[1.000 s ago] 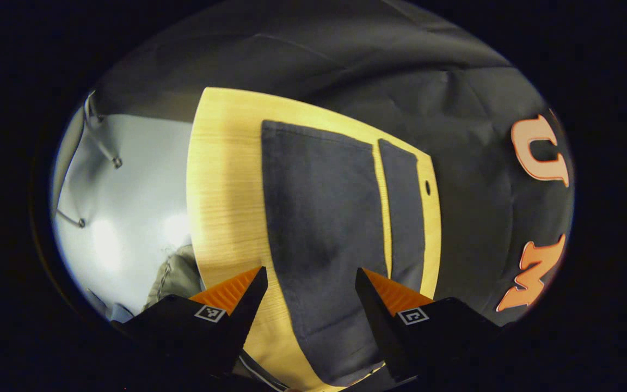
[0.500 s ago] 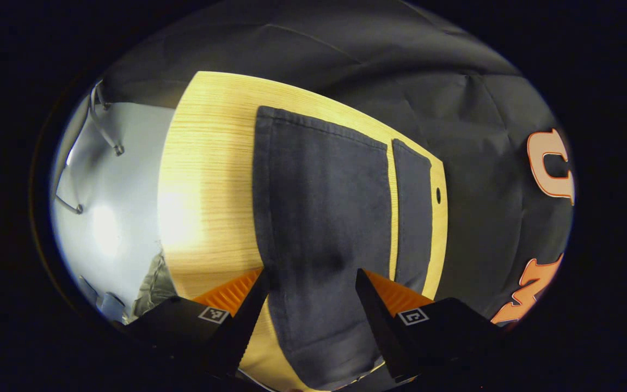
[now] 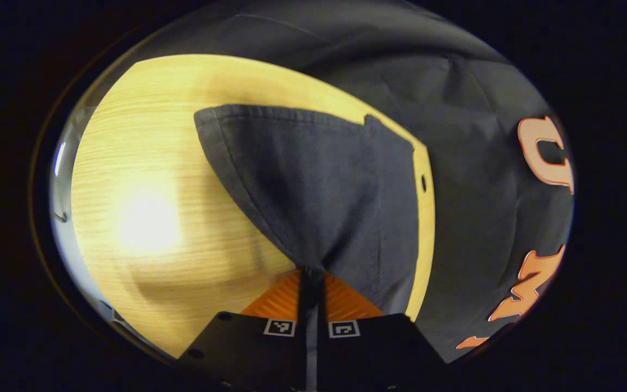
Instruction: Grasp the waist and the cuffs of the jeans and fold them to make the two legs overlap; first hold the waist and fold one-third of the jeans toward the cuffs, then hold the cuffs and fold the remaining one-third in the same direction to finish folding.
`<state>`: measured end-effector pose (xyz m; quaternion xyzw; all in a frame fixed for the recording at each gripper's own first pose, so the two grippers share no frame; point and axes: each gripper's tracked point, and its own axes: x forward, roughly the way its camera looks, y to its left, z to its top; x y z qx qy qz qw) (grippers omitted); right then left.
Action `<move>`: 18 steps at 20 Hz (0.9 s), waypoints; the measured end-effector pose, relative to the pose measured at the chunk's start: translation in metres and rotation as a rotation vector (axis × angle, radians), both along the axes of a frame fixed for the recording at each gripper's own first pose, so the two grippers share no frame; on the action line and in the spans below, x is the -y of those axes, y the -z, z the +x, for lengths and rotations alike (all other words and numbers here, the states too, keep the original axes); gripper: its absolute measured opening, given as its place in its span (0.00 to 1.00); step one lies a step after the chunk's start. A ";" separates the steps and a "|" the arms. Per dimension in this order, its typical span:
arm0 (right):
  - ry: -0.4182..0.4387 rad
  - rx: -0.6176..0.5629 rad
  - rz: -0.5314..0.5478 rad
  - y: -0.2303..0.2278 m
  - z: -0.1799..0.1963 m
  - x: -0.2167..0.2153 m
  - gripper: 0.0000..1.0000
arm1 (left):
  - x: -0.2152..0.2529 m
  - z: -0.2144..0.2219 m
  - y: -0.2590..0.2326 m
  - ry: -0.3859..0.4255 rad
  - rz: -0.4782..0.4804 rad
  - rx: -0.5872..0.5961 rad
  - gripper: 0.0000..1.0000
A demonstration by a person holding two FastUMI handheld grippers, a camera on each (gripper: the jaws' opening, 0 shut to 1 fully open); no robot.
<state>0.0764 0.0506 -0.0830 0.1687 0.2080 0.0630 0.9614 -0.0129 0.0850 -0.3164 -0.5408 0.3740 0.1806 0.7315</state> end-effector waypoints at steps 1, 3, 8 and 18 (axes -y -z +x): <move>0.007 -0.010 0.039 0.001 -0.003 0.005 0.98 | 0.000 0.003 -0.005 0.015 0.013 0.014 0.08; 0.038 -0.046 0.159 0.006 -0.013 0.021 0.98 | -0.002 0.008 -0.016 0.055 0.049 0.033 0.07; 0.175 -0.173 0.385 0.052 -0.057 0.069 0.97 | -0.002 0.014 -0.029 0.100 0.068 0.044 0.04; 0.530 -0.528 0.544 0.204 -0.160 0.133 0.98 | 0.006 0.016 -0.032 0.195 0.065 -0.011 0.03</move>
